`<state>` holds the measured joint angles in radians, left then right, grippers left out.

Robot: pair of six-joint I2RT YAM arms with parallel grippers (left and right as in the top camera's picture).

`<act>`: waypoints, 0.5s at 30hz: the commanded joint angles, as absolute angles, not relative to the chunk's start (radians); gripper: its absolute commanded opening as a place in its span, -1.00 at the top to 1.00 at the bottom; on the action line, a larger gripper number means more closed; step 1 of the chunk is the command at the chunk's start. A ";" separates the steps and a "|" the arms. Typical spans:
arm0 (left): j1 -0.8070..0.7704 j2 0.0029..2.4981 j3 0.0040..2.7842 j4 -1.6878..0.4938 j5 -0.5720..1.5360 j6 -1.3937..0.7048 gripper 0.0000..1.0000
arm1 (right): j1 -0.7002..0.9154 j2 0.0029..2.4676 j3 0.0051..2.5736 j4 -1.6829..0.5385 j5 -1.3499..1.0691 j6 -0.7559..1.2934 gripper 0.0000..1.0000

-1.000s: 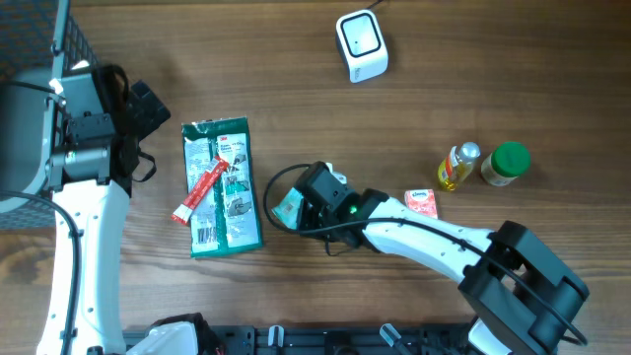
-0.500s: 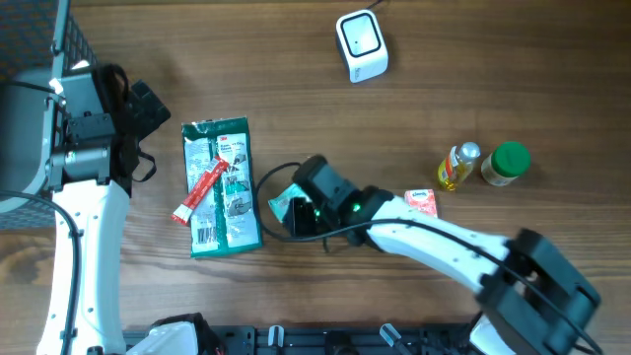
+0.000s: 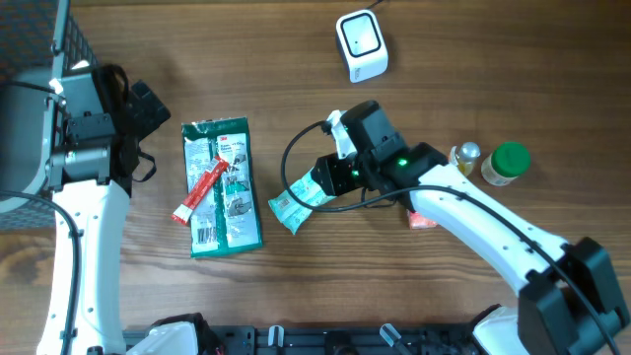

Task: Scan the item barcode

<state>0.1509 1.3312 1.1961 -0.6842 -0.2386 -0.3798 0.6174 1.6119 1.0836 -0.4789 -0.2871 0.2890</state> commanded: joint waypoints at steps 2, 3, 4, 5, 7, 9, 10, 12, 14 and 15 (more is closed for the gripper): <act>0.155 1.330 1.200 -0.682 -0.244 -0.371 -1.00 | 0.621 1.688 1.091 -0.477 -0.249 0.206 -0.09; 0.155 1.330 1.200 -0.682 -0.244 -0.371 -1.00 | 0.621 1.703 1.091 -0.477 -0.243 0.205 -0.11; 0.155 1.330 1.200 -0.682 -0.244 -0.371 -1.00 | 0.621 1.716 1.091 -0.476 -0.235 0.206 -0.12; 0.155 1.330 1.200 -0.682 -0.244 -0.371 -1.00 | 0.621 1.734 1.091 -0.476 -0.233 0.206 -0.15; 0.155 1.330 1.200 -0.682 -0.244 -0.371 -1.00 | 0.621 1.760 1.091 -0.472 -0.233 0.210 -0.16; 0.155 1.330 1.200 -0.682 -0.244 -0.371 -1.00 | 0.621 1.779 1.091 -0.472 -0.245 0.210 -0.16; 0.155 1.330 1.200 -0.682 -0.244 -0.371 -1.00 | 0.621 1.790 1.090 -0.472 -0.253 0.210 -0.16; 0.155 1.330 1.200 -0.682 -0.244 -0.371 -1.00 | 0.621 1.808 1.090 -0.472 -0.271 0.209 -0.16; 0.155 1.330 1.200 -0.682 -0.244 -0.371 -1.00 | 0.621 1.821 1.090 -0.472 -0.271 0.210 -0.16; 0.155 1.330 1.200 -0.682 -0.244 -0.371 -1.00 | 0.621 1.827 1.090 -0.472 -0.271 0.211 -0.16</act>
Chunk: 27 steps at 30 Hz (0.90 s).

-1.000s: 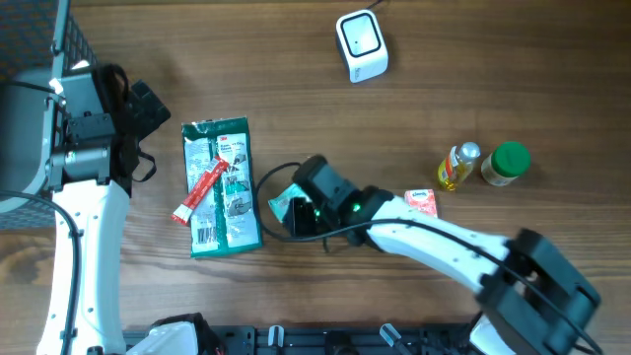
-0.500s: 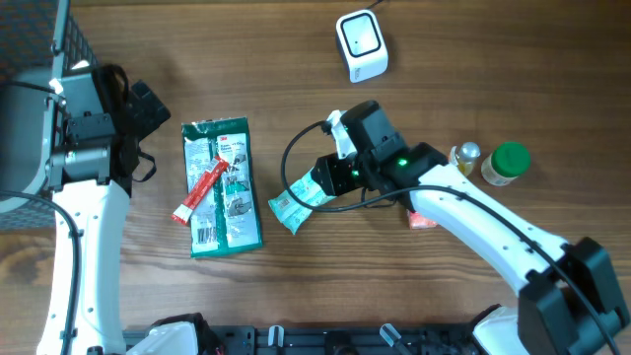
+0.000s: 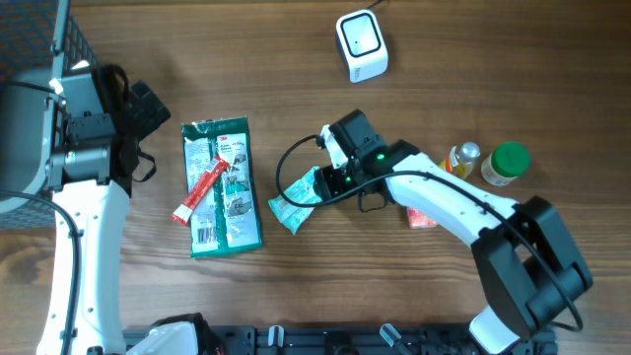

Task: Scan the item barcode

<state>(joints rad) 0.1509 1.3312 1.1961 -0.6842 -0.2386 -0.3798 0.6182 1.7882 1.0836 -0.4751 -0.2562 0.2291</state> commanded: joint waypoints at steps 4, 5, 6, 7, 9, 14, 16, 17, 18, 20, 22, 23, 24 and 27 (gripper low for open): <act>0.155 1.330 1.200 -0.682 -0.244 -0.371 -1.00 | 0.622 1.835 1.090 -0.476 -0.279 0.272 -0.13; 0.155 1.330 1.200 -0.682 -0.244 -0.371 -1.00 | 0.622 1.835 1.090 -0.477 -0.302 0.284 -0.13; 0.155 1.330 1.200 -0.682 -0.244 -0.371 -1.00 | 0.622 1.835 1.090 -0.479 -0.334 0.294 -0.13; 0.155 1.330 1.200 -0.682 -0.244 -0.371 -1.00 | 0.622 1.835 1.090 -0.482 -0.374 0.294 -0.09; 0.155 1.330 1.200 -0.682 -0.244 -0.371 -1.00 | 0.622 1.835 1.090 -0.493 -0.421 0.303 -0.02; 0.155 1.330 1.200 -0.682 -0.244 -0.371 -1.00 | 0.622 1.835 1.090 -0.538 -0.496 0.397 0.06; 0.155 1.330 1.200 -0.682 -0.244 -0.371 -1.00 | 0.622 1.835 1.090 -0.538 -0.517 0.395 0.08; 0.155 1.330 1.200 -0.682 -0.244 -0.371 -1.00 | 0.622 1.835 1.090 -0.535 -0.513 0.395 0.08; 0.155 1.330 1.200 -0.682 -0.244 -0.371 -1.00 | 0.621 1.835 1.090 -0.527 -0.495 0.395 0.08; 0.155 1.330 1.200 -0.682 -0.244 -0.371 -1.00 | 0.621 1.835 1.090 -0.505 -0.420 0.397 0.08; 0.155 1.330 1.200 -0.682 -0.244 -0.371 -1.00 | 0.621 1.835 1.090 -0.490 -0.348 0.433 0.07; 0.155 1.330 1.200 -0.682 -0.244 -0.371 -1.00 | 0.621 1.835 1.090 -0.487 -0.318 0.452 0.07; 0.155 1.330 1.200 -0.682 -0.244 -0.371 -1.00 | 0.621 1.835 1.090 -0.485 -0.300 0.456 0.07; 0.155 1.330 1.200 -0.682 -0.244 -0.371 -1.00 | 0.621 1.837 1.089 -0.480 -0.302 0.456 0.06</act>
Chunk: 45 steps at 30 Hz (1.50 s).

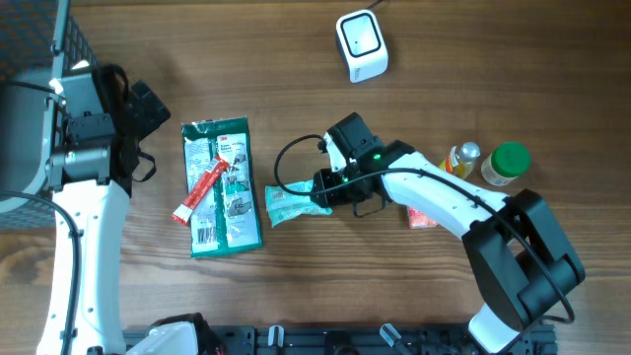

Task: Scan the item barcode

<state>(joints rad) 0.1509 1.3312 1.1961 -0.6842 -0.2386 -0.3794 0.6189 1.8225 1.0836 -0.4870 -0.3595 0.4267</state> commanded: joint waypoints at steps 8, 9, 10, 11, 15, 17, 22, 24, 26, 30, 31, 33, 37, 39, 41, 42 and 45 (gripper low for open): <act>0.155 1.330 1.200 -0.682 -0.244 -0.371 -1.00 | 0.623 1.878 1.087 -0.471 -0.323 0.502 0.05; 0.155 1.330 1.200 -0.682 -0.244 -0.371 -1.00 | 0.624 1.887 1.087 -0.464 -0.339 0.501 0.05; 0.155 1.330 1.200 -0.682 -0.244 -0.371 -1.00 | 0.627 1.897 1.087 -0.453 -0.371 0.501 0.05; 0.155 1.330 1.200 -0.682 -0.244 -0.371 -1.00 | 0.628 1.909 1.087 -0.441 -0.392 0.501 0.05; 0.155 1.330 1.200 -0.682 -0.244 -0.371 -1.00 | 0.639 1.959 1.086 -0.431 -0.424 0.535 0.12; 0.155 1.330 1.200 -0.682 -0.244 -0.371 -1.00 | 0.640 1.977 1.086 -0.432 -0.424 0.550 0.20; 0.155 1.330 1.200 -0.682 -0.244 -0.371 -1.00 | 0.635 1.980 1.087 -0.427 -0.428 0.549 0.41; 0.155 1.330 1.200 -0.682 -0.244 -0.371 -1.00 | 0.630 1.966 1.087 -0.427 -0.428 0.545 0.41; 0.155 1.330 1.200 -0.682 -0.244 -0.371 -1.00 | 0.625 1.949 1.087 -0.427 -0.429 0.538 0.44; 0.155 1.330 1.200 -0.682 -0.244 -0.371 -1.00 | 0.617 1.892 1.087 -0.427 -0.454 0.496 0.62; 0.155 1.330 1.200 -0.682 -0.244 -0.371 -1.00 | 0.617 1.869 1.087 -0.426 -0.454 0.489 0.64; 0.155 1.330 1.200 -0.682 -0.244 -0.371 -1.00 | 0.617 1.833 1.087 -0.421 -0.451 0.459 0.70; 0.155 1.330 1.200 -0.682 -0.244 -0.371 -1.00 | 0.617 1.749 1.087 -0.423 -0.422 0.357 0.82; 0.155 1.330 1.200 -0.682 -0.244 -0.371 -1.00 | 0.617 1.720 1.087 -0.423 -0.421 0.329 0.89; 0.155 1.330 1.200 -0.682 -0.244 -0.371 -1.00 | 0.617 1.697 1.087 -0.422 -0.418 0.317 0.92; 0.155 1.330 1.200 -0.682 -0.244 -0.371 -1.00 | 0.617 1.692 1.087 -0.421 -0.419 0.318 0.91; 0.155 1.330 1.200 -0.682 -0.244 -0.371 -1.00 | 0.617 1.690 1.087 -0.422 -0.419 0.319 0.91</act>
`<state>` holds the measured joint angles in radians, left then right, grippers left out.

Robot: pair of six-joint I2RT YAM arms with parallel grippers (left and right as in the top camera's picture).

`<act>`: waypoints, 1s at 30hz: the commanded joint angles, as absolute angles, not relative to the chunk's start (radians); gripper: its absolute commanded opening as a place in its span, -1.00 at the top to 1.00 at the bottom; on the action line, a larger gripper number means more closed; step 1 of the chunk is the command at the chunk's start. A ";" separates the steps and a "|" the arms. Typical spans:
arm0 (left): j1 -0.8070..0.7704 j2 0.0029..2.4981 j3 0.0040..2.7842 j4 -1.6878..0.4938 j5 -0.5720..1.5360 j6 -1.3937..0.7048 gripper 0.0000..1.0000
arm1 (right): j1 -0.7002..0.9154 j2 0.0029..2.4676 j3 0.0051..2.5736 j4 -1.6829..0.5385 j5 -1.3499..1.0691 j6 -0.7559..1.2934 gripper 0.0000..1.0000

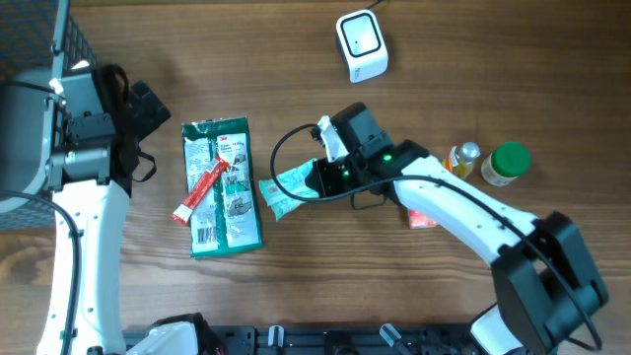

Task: Scan the item barcode
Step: 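Carry the wipes pack up toward the white scanner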

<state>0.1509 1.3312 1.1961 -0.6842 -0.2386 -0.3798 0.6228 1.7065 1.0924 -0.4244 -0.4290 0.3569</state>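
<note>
A small teal packet (284, 191) hangs tilted just right of the green package, with my right gripper (312, 179) shut on its right end. The white barcode scanner (361, 45) stands at the back of the table, well beyond the packet. My left gripper (148, 104) rests at the far left, away from everything; its fingers are too dark to read.
A green flat package (224, 187) with a red sachet (200, 189) across it lies left of centre. A small yellow bottle (463, 157), a green-capped jar (507, 164) and a red item (422, 219) under the right arm sit at the right.
My right gripper and the teal packet have shifted slightly up and back; the packet now tilts with its left end lower. The left arm is unchanged.
My right gripper held the teal packet's end near the table's middle. Then its wrist dropped closer over the packet. Later the packet lay flatter and further left by the green package. Now it is tilted again, still gripped.
</note>
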 commanded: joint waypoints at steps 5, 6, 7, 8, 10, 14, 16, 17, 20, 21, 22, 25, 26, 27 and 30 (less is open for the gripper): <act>0.155 1.330 1.200 -0.682 -0.244 -0.371 -1.00 | 0.615 1.681 1.109 -0.432 -0.419 0.235 0.92; 0.155 1.330 1.200 -0.682 -0.244 -0.371 -1.00 | 0.614 1.671 1.135 -0.440 -0.419 0.221 0.92; 0.155 1.330 1.200 -0.682 -0.244 -0.371 -1.00 | 0.614 1.657 1.163 -0.452 -0.418 0.189 0.91; 0.155 1.330 1.200 -0.682 -0.244 -0.371 -1.00 | 0.614 1.637 1.203 -0.471 -0.406 0.143 0.91; 0.155 1.330 1.200 -0.682 -0.244 -0.371 -1.00 | 0.614 1.601 1.266 -0.507 -0.353 0.089 0.91; 0.155 1.330 1.200 -0.682 -0.244 -0.371 -1.00 | 0.614 1.542 1.398 -0.624 -0.237 -0.058 0.91; 0.155 1.330 1.200 -0.682 -0.244 -0.371 -1.00 | 0.614 1.532 1.459 -0.680 -0.197 -0.149 0.91; 0.155 1.330 1.200 -0.682 -0.244 -0.371 -1.00 | 0.614 1.532 1.489 -0.706 -0.187 -0.191 0.91; 0.155 1.330 1.200 -0.682 -0.244 -0.371 -1.00 | 0.614 1.532 1.601 -0.788 -0.086 -0.363 0.91; 0.155 1.330 1.200 -0.682 -0.244 -0.371 -1.00 | 0.614 1.532 1.629 -0.795 -0.036 -0.395 0.92; 0.155 1.330 1.200 -0.682 -0.244 -0.371 -1.00 | 0.614 1.533 1.650 -0.790 0.014 -0.427 0.92; 0.155 1.330 1.200 -0.682 -0.244 -0.371 -1.00 | 0.614 1.534 1.662 -0.710 0.144 -0.584 0.91; 0.155 1.330 1.200 -0.682 -0.244 -0.371 -1.00 | 0.613 1.543 1.662 -0.686 0.176 -0.634 0.91; 0.155 1.330 1.200 -0.682 -0.244 -0.371 -1.00 | 0.611 1.553 1.662 -0.663 0.207 -0.677 0.91; 0.155 1.330 1.200 -0.682 -0.244 -0.371 -1.00 | 0.604 1.594 1.662 -0.598 0.291 -0.744 0.92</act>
<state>0.1509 1.3312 1.1961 -0.6842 -0.2386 -0.3798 0.6155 1.5444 1.6348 -0.6426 0.1204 -0.5674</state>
